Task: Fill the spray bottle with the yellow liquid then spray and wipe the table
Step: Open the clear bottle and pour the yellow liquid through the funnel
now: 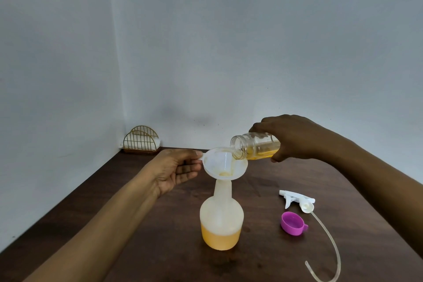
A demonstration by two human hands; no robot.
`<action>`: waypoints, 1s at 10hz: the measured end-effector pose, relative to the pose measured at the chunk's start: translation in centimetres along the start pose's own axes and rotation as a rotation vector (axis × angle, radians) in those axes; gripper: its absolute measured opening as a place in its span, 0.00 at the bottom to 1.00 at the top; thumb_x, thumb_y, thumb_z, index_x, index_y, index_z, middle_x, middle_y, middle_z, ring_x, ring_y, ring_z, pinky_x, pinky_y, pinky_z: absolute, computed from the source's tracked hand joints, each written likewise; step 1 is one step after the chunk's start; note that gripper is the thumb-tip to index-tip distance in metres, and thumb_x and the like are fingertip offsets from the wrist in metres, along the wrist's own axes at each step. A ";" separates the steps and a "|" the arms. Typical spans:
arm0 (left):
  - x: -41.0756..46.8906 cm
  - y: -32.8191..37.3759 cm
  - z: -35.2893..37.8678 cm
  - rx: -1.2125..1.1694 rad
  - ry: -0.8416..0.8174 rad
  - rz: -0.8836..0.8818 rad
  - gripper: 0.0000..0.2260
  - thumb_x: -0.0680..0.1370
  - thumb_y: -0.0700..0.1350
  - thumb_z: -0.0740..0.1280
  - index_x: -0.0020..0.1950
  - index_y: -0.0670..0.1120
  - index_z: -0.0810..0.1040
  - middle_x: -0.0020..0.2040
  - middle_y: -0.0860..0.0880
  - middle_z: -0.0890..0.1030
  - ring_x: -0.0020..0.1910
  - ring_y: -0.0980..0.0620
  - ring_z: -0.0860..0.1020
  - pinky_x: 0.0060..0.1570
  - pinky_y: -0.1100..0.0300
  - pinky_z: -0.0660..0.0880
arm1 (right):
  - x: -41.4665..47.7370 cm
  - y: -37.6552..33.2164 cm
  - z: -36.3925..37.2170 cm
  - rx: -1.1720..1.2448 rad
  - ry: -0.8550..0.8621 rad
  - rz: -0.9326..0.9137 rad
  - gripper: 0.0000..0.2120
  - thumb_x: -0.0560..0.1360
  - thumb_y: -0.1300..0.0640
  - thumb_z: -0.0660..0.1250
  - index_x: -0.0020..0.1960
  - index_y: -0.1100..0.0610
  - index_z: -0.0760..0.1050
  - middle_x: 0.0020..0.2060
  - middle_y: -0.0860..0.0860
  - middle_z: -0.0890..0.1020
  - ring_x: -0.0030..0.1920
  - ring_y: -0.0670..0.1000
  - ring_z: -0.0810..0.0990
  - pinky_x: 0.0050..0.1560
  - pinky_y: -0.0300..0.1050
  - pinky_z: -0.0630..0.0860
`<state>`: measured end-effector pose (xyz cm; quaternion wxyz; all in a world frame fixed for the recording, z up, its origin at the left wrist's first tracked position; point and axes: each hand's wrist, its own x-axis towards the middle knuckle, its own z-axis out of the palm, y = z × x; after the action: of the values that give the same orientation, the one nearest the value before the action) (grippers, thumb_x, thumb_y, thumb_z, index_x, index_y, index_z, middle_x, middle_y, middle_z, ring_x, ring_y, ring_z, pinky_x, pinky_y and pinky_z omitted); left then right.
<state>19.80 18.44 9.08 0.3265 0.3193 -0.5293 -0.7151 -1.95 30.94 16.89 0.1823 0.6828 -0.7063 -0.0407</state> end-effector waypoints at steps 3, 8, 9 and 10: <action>0.1 0.0 0.1 0.003 -0.001 0.003 0.02 0.72 0.38 0.70 0.43 0.40 0.81 0.28 0.48 0.81 0.24 0.57 0.80 0.24 0.65 0.77 | 0.0 -0.1 -0.1 0.002 -0.004 0.006 0.30 0.68 0.52 0.73 0.66 0.44 0.65 0.57 0.42 0.75 0.49 0.46 0.69 0.45 0.43 0.69; 0.2 -0.2 -0.1 -0.004 -0.005 0.003 0.02 0.72 0.38 0.70 0.43 0.40 0.81 0.28 0.48 0.82 0.25 0.57 0.80 0.25 0.65 0.77 | 0.0 -0.1 -0.2 -0.001 -0.009 0.007 0.30 0.68 0.52 0.73 0.67 0.45 0.65 0.57 0.42 0.75 0.48 0.44 0.66 0.44 0.42 0.66; 0.2 -0.2 -0.1 -0.004 -0.005 0.005 0.03 0.72 0.38 0.70 0.44 0.39 0.81 0.28 0.48 0.82 0.25 0.57 0.80 0.25 0.65 0.77 | 0.0 -0.1 -0.2 0.000 -0.008 0.006 0.29 0.68 0.52 0.73 0.66 0.44 0.65 0.56 0.43 0.75 0.48 0.44 0.66 0.45 0.42 0.67; 0.2 -0.2 -0.1 -0.004 -0.004 0.005 0.03 0.72 0.38 0.70 0.44 0.39 0.81 0.28 0.48 0.81 0.25 0.57 0.80 0.25 0.65 0.77 | 0.0 -0.1 -0.2 -0.005 -0.011 0.007 0.29 0.68 0.52 0.72 0.66 0.44 0.65 0.56 0.43 0.75 0.48 0.44 0.67 0.45 0.43 0.68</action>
<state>19.70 18.25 8.86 0.3277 0.3161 -0.5293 -0.7159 -1.75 30.99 17.06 0.1802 0.6798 -0.7094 -0.0457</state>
